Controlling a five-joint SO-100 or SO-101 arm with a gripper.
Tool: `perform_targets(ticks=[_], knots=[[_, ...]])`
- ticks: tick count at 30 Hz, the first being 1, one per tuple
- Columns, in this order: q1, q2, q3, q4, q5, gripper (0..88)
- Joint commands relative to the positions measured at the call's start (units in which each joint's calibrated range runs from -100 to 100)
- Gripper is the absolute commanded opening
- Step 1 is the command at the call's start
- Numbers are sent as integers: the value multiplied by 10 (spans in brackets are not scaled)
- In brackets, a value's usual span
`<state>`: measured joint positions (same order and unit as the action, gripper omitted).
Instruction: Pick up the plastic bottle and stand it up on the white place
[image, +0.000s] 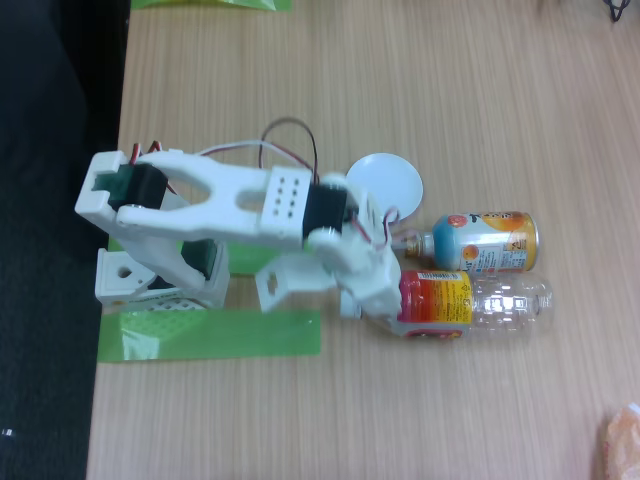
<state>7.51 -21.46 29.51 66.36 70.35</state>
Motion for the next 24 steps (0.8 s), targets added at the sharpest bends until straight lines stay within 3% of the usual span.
perform_targets(ticks=[1,24], knots=[[26,1,45,-70,8,335],[54,0,117,-73,8,335]])
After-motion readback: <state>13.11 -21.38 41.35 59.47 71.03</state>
